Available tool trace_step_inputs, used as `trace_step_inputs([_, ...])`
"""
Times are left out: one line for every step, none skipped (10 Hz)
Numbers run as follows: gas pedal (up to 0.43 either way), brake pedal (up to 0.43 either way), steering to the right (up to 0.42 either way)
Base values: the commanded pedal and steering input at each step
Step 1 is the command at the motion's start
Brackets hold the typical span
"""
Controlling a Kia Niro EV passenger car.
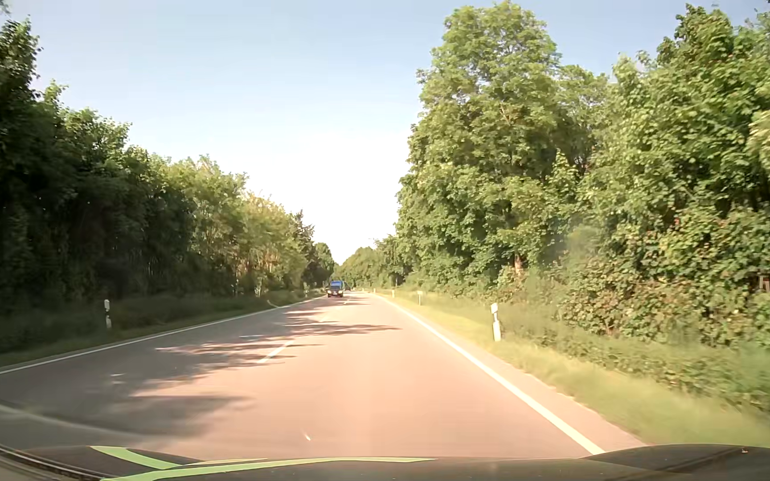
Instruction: Follow the waypoints while adhering to traffic rules and regulations
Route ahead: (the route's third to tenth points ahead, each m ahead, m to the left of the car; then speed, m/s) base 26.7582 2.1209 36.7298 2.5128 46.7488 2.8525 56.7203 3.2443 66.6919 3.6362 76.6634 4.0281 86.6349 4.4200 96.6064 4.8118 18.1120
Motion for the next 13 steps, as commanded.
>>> trace_step_inputs([0.110,0.000,-0.004])
trace_step_inputs([0.110,0.000,-0.004])
trace_step_inputs([0.110,0.000,-0.004])
trace_step_inputs([0.110,0.000,-0.004])
trace_step_inputs([0.110,0.000,-0.004])
trace_step_inputs([0.110,0.000,-0.004])
trace_step_inputs([0.110,0.000,-0.004])
trace_step_inputs([0.118,0.000,-0.003])
trace_step_inputs([0.118,0.000,-0.003])
trace_step_inputs([0.118,0.000,-0.003])
trace_step_inputs([0.118,0.000,-0.003])
trace_step_inputs([0.118,0.000,-0.003])
trace_step_inputs([0.118,0.000,-0.003])
